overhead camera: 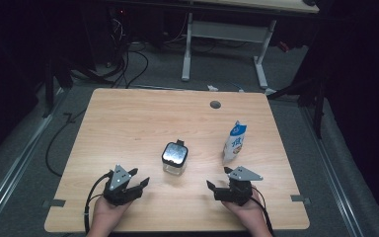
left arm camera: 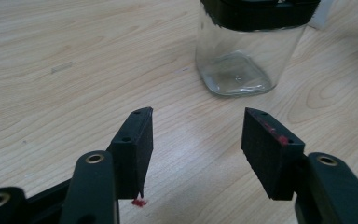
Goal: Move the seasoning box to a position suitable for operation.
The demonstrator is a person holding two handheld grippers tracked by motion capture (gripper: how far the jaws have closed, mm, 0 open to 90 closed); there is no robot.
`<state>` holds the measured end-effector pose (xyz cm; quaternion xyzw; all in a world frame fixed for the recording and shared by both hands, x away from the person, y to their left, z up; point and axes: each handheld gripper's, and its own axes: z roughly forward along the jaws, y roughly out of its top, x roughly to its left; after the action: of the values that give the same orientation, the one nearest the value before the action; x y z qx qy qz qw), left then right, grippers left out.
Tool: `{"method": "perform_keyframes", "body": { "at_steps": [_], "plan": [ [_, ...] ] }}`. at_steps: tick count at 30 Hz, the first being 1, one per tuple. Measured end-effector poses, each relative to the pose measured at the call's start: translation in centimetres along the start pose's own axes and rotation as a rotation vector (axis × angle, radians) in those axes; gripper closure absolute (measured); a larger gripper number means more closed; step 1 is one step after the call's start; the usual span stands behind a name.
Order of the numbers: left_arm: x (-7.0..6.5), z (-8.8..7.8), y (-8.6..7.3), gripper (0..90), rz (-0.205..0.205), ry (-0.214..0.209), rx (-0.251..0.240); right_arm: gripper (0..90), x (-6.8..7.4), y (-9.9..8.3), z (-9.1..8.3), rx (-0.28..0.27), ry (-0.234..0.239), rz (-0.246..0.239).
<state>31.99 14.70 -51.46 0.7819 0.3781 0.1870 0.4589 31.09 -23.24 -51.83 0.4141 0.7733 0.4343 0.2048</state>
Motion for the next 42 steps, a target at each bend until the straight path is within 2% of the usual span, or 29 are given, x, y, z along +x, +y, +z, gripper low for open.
{"method": "perform_keyframes", "body": {
  "at_steps": [1,4,7,9,11,16,23,30,33,34,35,37,38,40,41,42],
  "plan": [
    [-0.1,0.0,0.0,44.0,-0.012,-0.002,-0.004,15.3,0.0,0.0,0.0,-0.002,0.011,-0.006],
    [-0.4,0.2,0.2,45.7,-0.015,0.012,-0.006,15.9,0.2,0.0,0.0,-0.001,0.014,-0.018],
    [-1.2,0.6,0.3,46.6,0.028,0.044,0.007,20.3,0.3,0.0,0.1,-0.003,0.036,-0.015],
    [-1.5,1.0,0.5,50.8,0.045,0.055,0.005,24.6,0.5,0.0,0.1,-0.006,0.061,-0.018],
    [-1.5,1.1,0.7,53.7,0.044,0.055,0.001,25.4,0.6,-0.1,0.2,-0.007,0.064,-0.016],
    [-1.5,2.0,1.1,57.5,0.050,0.025,0.003,27.1,1.2,-0.1,0.5,0.010,0.075,-0.037],
    [-1.4,2.6,1.5,60.2,0.057,0.033,0.004,28.4,1.4,-0.2,0.6,0.018,0.083,-0.044],
    [-0.4,3.7,1.5,65.8,0.000,0.044,0.009,30.2,1.4,-0.2,0.7,0.020,0.086,-0.044],
    [-0.1,4.2,1.7,73.8,-0.006,0.053,0.016,31.1,1.4,-0.2,0.7,0.020,0.087,-0.046],
    [0.0,4.4,1.8,73.8,-0.009,0.056,0.016,31.7,1.4,-0.2,0.7,0.020,0.086,-0.047],
    [0.3,4.9,2.1,80.6,-0.015,0.056,0.009,32.6,1.4,-0.2,0.7,0.019,0.083,-0.047],
    [0.4,5.2,2.2,85.9,-0.018,0.062,0.008,32.9,1.4,-0.2,0.6,0.018,0.080,-0.047],
    [0.7,5.8,2.6,88.2,-0.026,0.067,0.009,35.8,1.3,-0.2,0.6,0.016,0.084,-0.044],
    [0.8,6.1,2.7,89.7,-0.028,0.072,0.009,36.2,1.2,-0.2,0.5,0.014,0.084,-0.039],
    [1.1,6.7,2.9,89.9,-0.046,0.072,0.009,38.7,1.1,-0.2,0.4,0.007,0.073,-0.038],
    [1.1,6.7,2.9,89.9,-0.046,0.072,0.009,38.7,1.1,-0.2,0.4,0.007,0.073,-0.038]
  ]
}}
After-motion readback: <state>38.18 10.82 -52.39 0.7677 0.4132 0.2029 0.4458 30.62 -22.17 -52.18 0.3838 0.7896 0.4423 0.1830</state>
